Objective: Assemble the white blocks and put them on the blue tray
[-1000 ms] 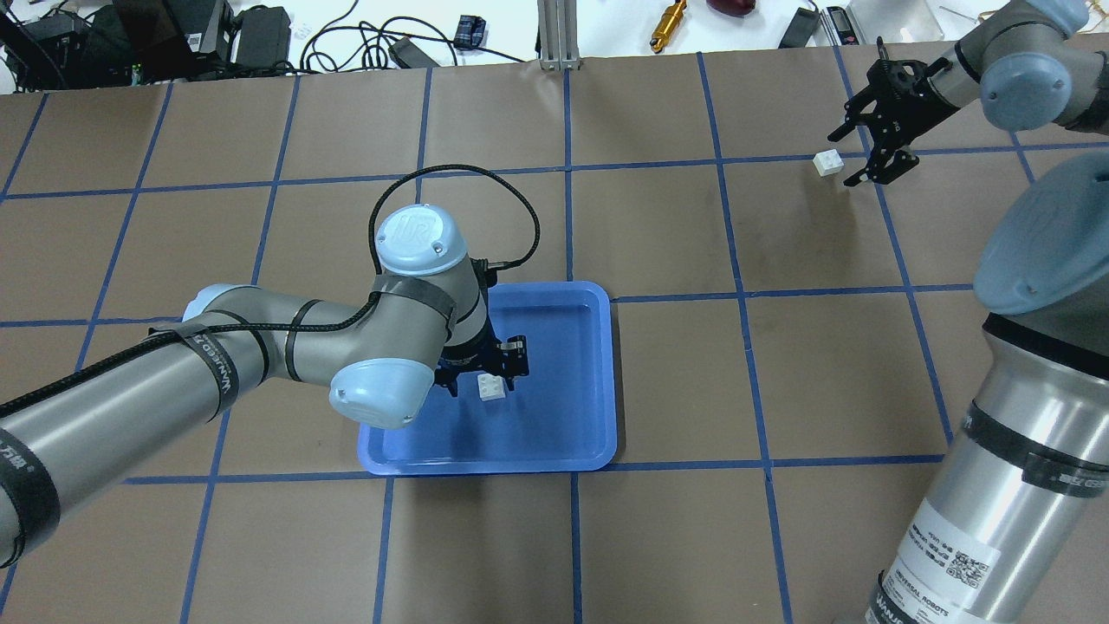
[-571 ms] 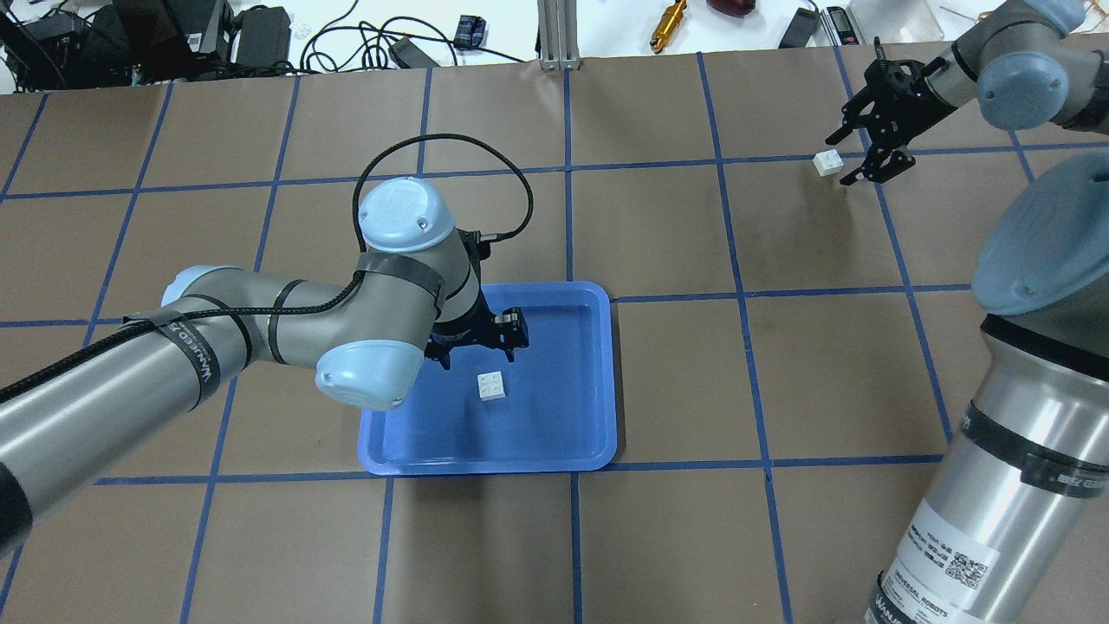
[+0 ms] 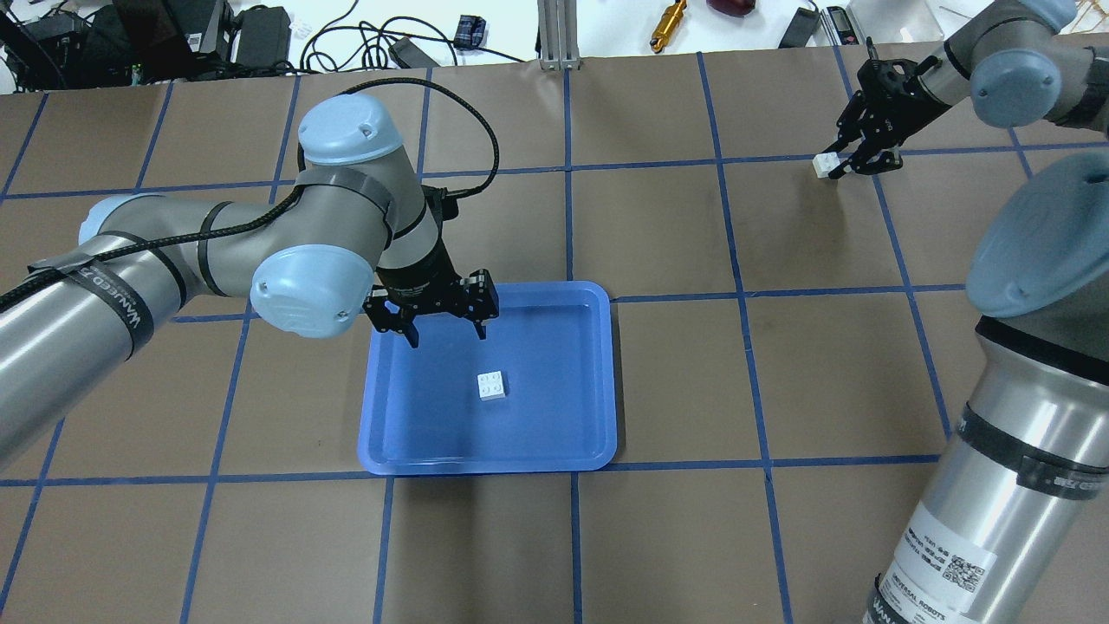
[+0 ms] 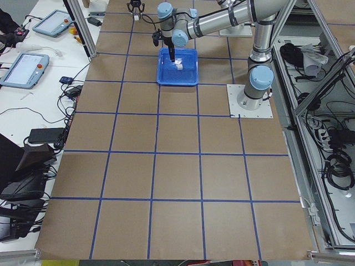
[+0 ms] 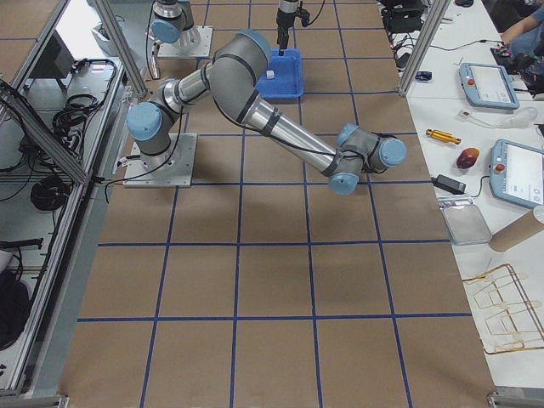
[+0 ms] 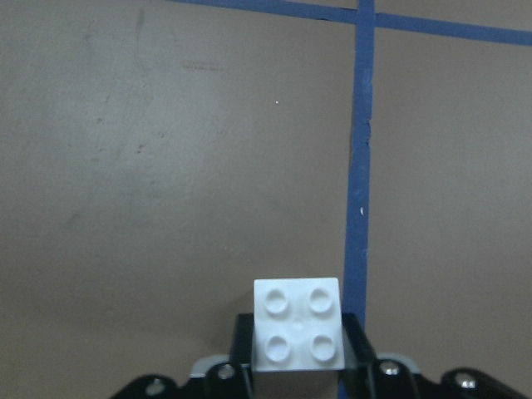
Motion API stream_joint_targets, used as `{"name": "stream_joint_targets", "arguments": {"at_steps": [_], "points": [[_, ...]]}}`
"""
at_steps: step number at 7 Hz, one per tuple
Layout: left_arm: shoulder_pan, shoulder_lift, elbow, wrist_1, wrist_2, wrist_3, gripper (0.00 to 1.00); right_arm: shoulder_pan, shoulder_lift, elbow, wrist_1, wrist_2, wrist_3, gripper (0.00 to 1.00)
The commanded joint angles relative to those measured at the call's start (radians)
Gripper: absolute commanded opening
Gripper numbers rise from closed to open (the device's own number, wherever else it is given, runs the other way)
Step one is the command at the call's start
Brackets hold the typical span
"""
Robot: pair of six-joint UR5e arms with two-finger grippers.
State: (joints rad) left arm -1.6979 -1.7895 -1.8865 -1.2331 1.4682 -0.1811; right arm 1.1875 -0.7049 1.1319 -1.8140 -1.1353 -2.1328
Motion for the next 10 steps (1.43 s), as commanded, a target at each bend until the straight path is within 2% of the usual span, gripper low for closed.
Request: {"name": "stream_joint_targets", "arguments": {"at_steps": [1, 3, 4, 5, 6, 7, 8, 9, 10], "points": [[0.049, -0.013, -0.04, 0.004, -0.044, 0.034, 0.85, 0.009, -0.016, -0.001, 0.002, -0.023, 0.071, 0.0], [0.05, -0.03, -0.09, 0.054, -0.12, 0.035, 0.75, 0.058, -0.101, 0.002, 0.126, -0.015, 0.271, 0.0], [0.05, -0.033, -0.138, 0.152, -0.121, 0.029, 0.73, 0.108, -0.146, 0.011, 0.171, -0.012, 0.348, 0.0], [0.05, -0.039, -0.157, 0.171, -0.123, 0.031, 0.48, 0.15, -0.191, 0.034, 0.2, 0.043, 0.352, 0.0], [0.058, -0.039, -0.149, 0.173, -0.121, 0.046, 0.4, 0.197, -0.233, 0.081, 0.2, 0.063, 0.406, 0.0], [0.079, -0.039, -0.151, 0.173, -0.124, 0.057, 0.28, 0.237, -0.269, 0.154, 0.18, 0.069, 0.481, 0.0], [0.084, -0.044, -0.155, 0.175, -0.126, 0.051, 0.14, 0.268, -0.31, 0.239, 0.069, 0.075, 0.488, 0.0], [0.084, -0.045, -0.157, 0.173, -0.128, 0.045, 0.07, 0.293, -0.362, 0.359, -0.064, 0.075, 0.502, 0.0], [0.084, -0.047, -0.164, 0.17, -0.153, 0.04, 0.05, 0.316, -0.428, 0.5, -0.212, 0.077, 0.583, 0.0]]}}
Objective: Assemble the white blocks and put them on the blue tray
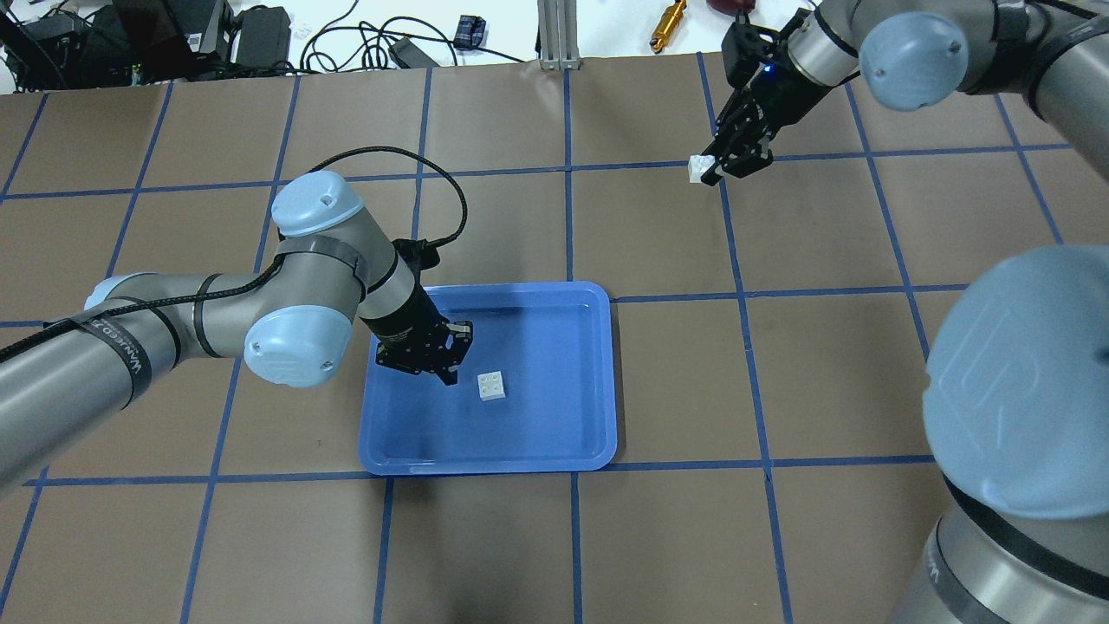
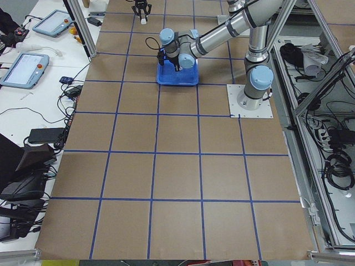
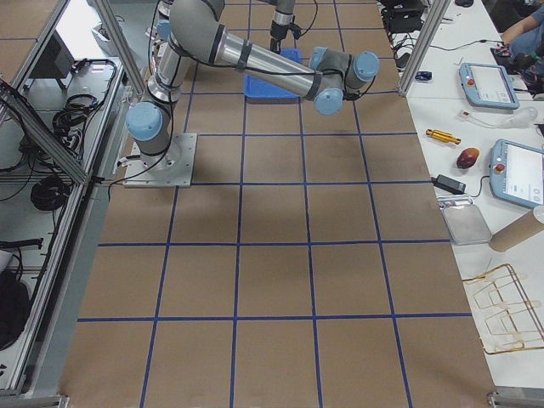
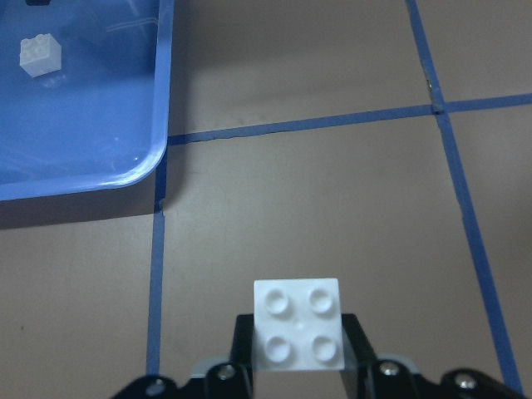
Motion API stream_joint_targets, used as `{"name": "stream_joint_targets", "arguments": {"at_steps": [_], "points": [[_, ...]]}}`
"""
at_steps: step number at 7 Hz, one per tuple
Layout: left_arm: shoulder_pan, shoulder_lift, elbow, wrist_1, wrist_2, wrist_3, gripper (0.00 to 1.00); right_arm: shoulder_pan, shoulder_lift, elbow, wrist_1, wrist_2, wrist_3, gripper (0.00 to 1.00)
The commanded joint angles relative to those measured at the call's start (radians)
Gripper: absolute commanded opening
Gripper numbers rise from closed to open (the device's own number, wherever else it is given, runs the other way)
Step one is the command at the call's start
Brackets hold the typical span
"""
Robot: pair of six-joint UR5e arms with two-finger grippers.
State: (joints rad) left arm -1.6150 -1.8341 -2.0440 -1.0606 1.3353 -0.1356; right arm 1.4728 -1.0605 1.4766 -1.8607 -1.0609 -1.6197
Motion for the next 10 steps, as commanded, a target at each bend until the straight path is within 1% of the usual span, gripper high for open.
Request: {"name": "stream_joint_targets", "arguments": {"at_steps": [1, 2, 3, 4, 5, 7, 8, 10], "points": [[0.001, -0.002, -0.013, 0.004, -0.021, -0.006, 0.01, 0.067, -0.134, 0.306, -0.325, 0.004, 0.149, 0.0], [0.001, -0.002, -0.013, 0.005, -0.022, -0.007, 0.01, 0.093, -0.177, 0.435, -0.491, 0.002, 0.238, 0.0], [0.001, -0.004, -0.013, 0.005, -0.022, -0.009, 0.01, 0.127, -0.203, 0.527, -0.608, 0.002, 0.282, 0.0], [0.001, -0.007, -0.013, 0.007, -0.022, -0.007, 0.01, 0.185, -0.213, 0.589, -0.708, 0.002, 0.32, 0.0], [0.001, -0.01, -0.013, 0.007, -0.022, -0.009, 0.01, 0.239, -0.21, 0.612, -0.776, 0.002, 0.366, 0.0], [0.001, -0.007, -0.016, 0.016, -0.021, -0.01, 0.0, 0.309, -0.199, 0.622, -0.784, 0.007, 0.389, 0.0], [0.003, -0.007, -0.022, 0.022, -0.022, -0.009, 0.0, 0.337, -0.199, 0.639, -0.811, 0.004, 0.421, 0.0], [0.003, -0.008, -0.024, 0.028, -0.024, -0.009, 0.0, 0.343, -0.196, 0.692, -0.906, -0.001, 0.425, 0.0]]}}
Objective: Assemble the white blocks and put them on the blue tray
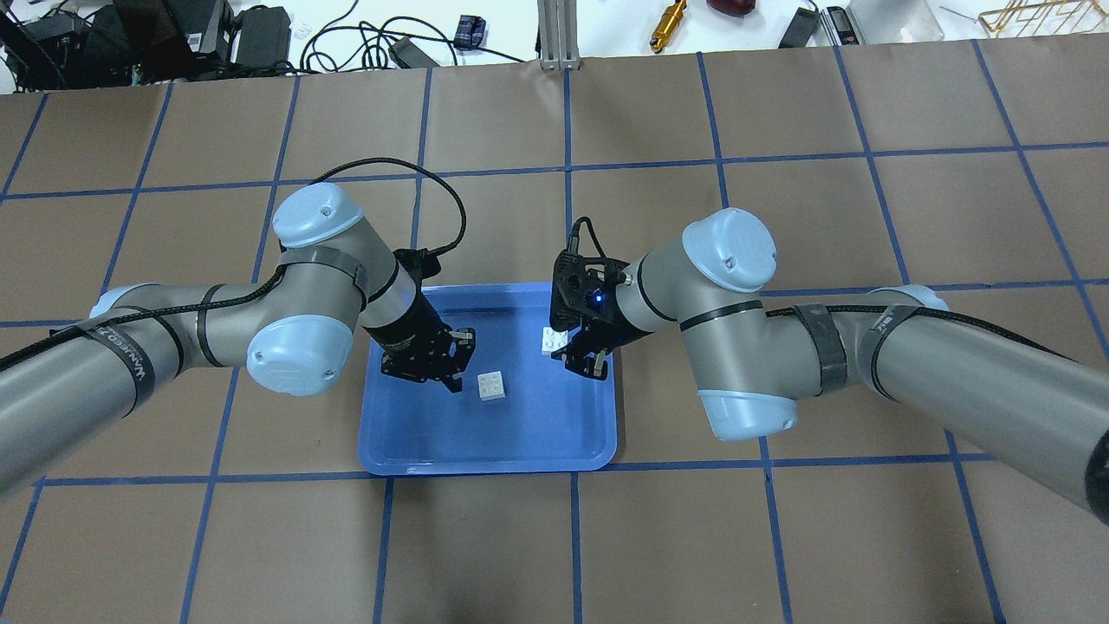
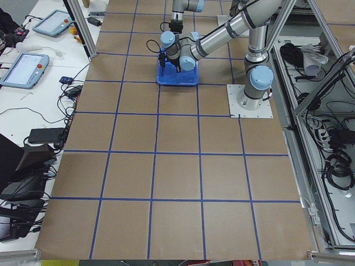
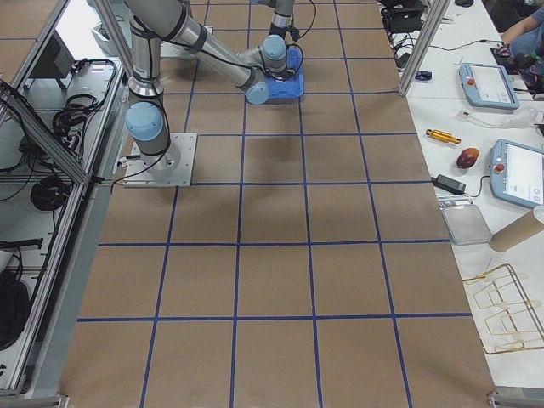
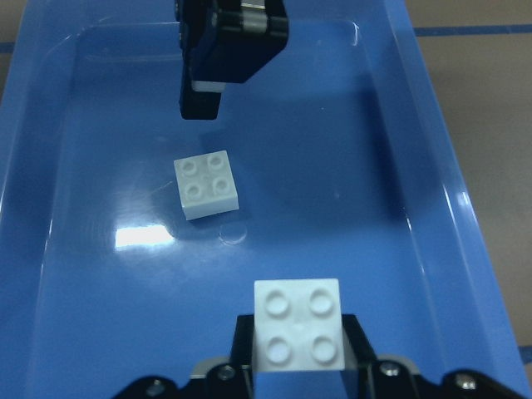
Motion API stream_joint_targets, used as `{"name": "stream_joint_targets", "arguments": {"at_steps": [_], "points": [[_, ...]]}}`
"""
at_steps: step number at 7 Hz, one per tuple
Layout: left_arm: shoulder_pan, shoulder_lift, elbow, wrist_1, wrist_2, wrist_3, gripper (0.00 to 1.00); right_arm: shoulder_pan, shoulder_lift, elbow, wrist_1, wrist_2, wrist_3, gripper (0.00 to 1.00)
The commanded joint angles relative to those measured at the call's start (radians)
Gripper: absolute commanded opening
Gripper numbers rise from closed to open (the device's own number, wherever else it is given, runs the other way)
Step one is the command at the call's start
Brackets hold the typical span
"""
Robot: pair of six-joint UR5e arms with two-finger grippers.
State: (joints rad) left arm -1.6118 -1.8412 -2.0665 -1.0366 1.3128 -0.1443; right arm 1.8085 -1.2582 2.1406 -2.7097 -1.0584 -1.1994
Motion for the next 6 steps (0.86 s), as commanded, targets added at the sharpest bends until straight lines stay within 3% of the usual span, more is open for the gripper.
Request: {"name": "stream_joint_targets", "arguments": {"at_steps": [1, 4, 6], "points": [[0.0, -0.003, -0.001, 0.006, 0.0, 0.003, 0.0, 0.009, 0.025, 0.028, -0.071, 0.0, 0.001, 0.0], [0.0, -0.004, -0.009, 0.013, -0.012, 0.003, 0.0, 0.057, 0.126, 0.028, -0.214, 0.037, 0.017, 0.0], [0.0, -0.004, -0.009, 0.013, -0.015, 0.002, 0.0, 0.063, 0.138, 0.028, -0.231, 0.035, 0.021, 0.0]]}}
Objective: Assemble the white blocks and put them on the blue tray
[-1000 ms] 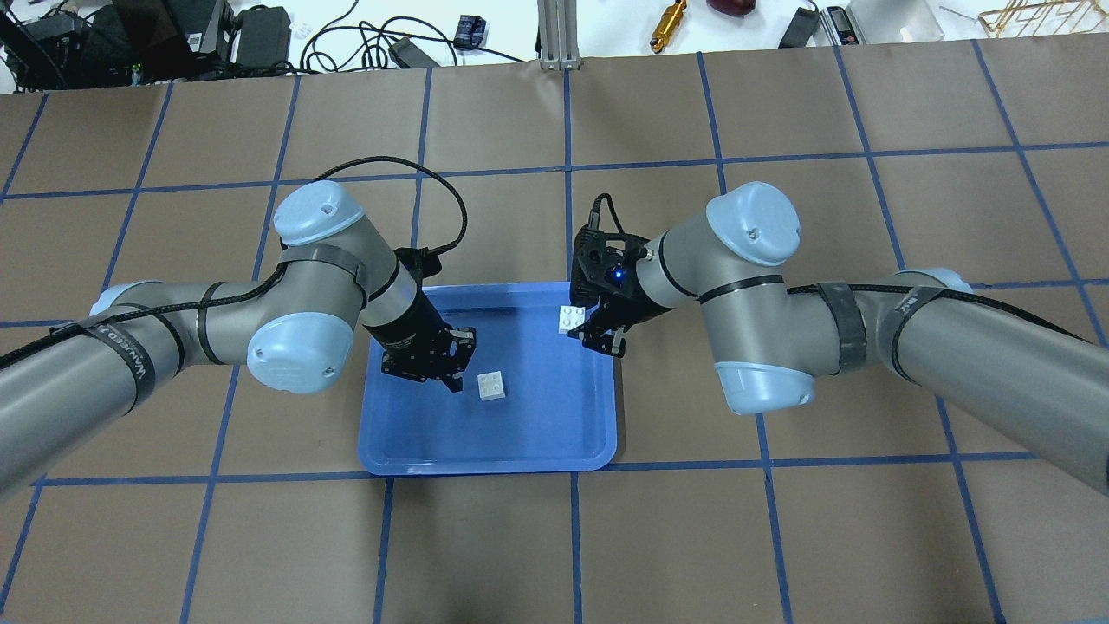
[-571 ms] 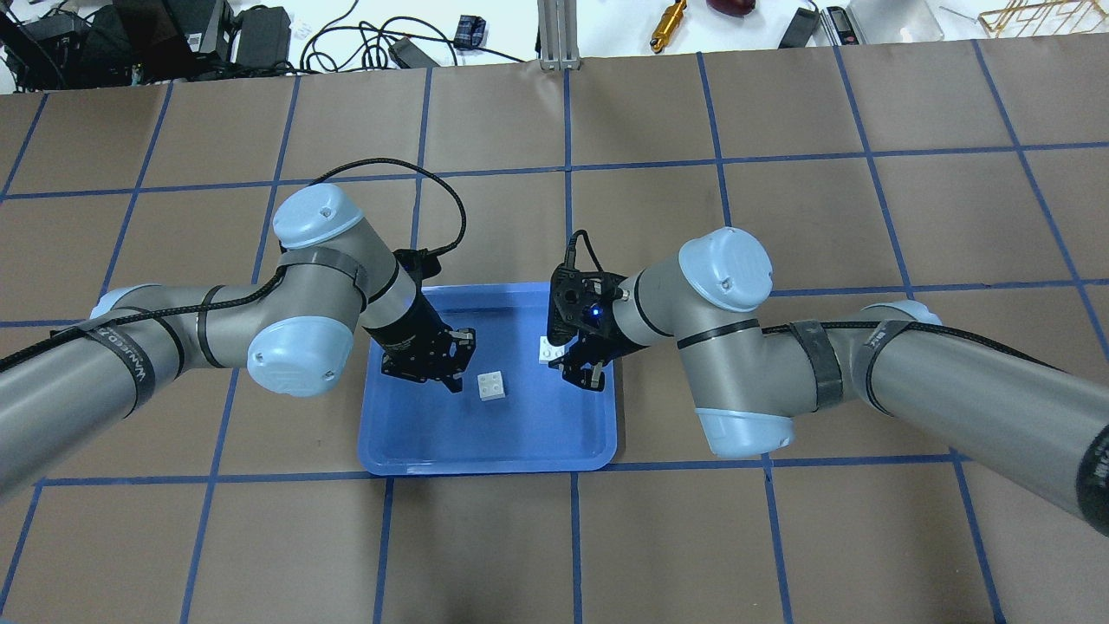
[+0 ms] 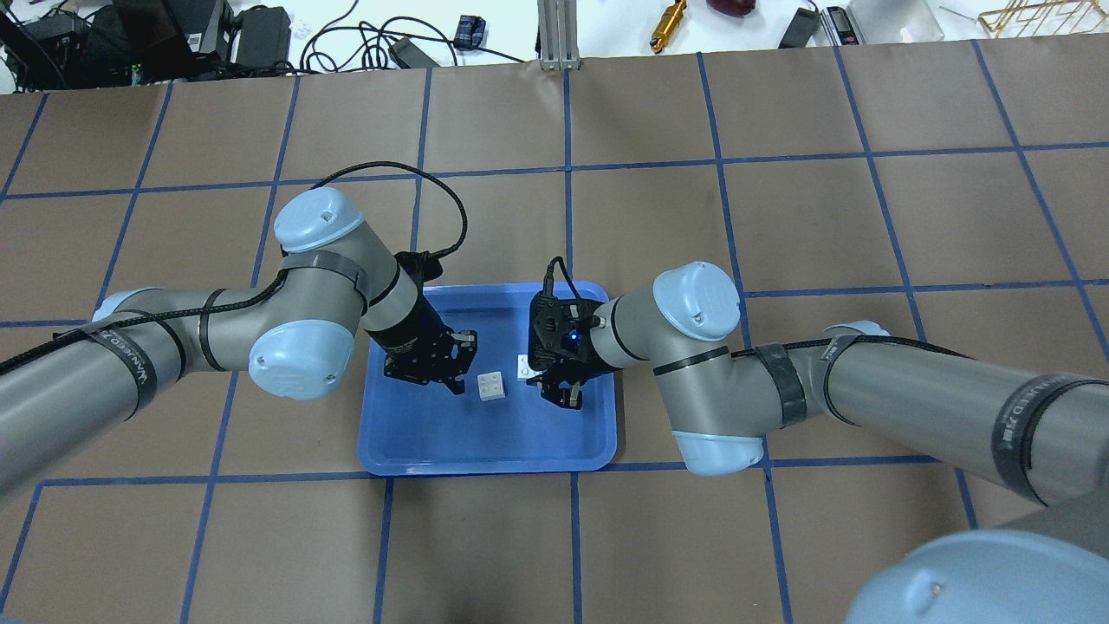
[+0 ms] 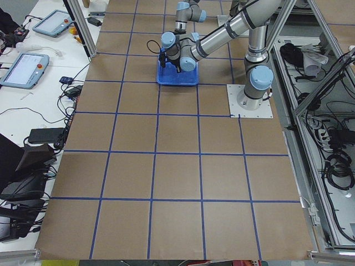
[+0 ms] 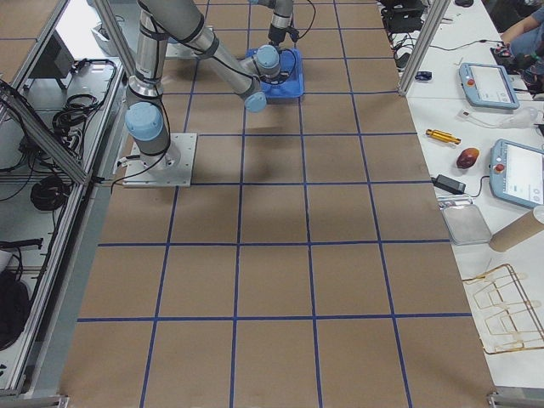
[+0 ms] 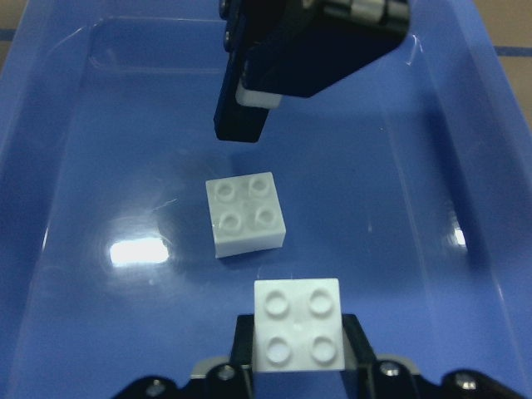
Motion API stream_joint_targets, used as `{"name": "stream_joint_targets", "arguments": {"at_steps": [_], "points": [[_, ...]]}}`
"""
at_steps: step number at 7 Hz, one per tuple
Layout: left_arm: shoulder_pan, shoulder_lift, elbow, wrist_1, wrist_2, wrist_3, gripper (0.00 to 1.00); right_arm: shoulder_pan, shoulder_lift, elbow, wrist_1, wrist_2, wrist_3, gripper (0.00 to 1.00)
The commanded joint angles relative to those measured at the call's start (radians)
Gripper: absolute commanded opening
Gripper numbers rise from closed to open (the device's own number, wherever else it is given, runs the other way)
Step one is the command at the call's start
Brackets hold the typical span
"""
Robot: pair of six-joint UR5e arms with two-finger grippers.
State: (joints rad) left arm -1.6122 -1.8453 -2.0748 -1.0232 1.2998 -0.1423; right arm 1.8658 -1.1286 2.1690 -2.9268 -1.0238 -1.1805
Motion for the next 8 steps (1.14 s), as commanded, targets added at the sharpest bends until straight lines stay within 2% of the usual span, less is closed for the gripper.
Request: {"name": "stream_joint_targets", "arguments": {"at_steps": [1, 8], "points": [[0.0, 0.0, -0.001, 0.0, -0.002, 0.001, 0.0, 0.006, 0.009, 0.0, -0.015, 0.002, 0.004, 0.0], [0.0, -0.018, 0.001, 0.025, -0.007, -0.003, 0.0, 0.042, 0.033, -0.009, -0.015, 0.004, 0.058, 0.03]]}}
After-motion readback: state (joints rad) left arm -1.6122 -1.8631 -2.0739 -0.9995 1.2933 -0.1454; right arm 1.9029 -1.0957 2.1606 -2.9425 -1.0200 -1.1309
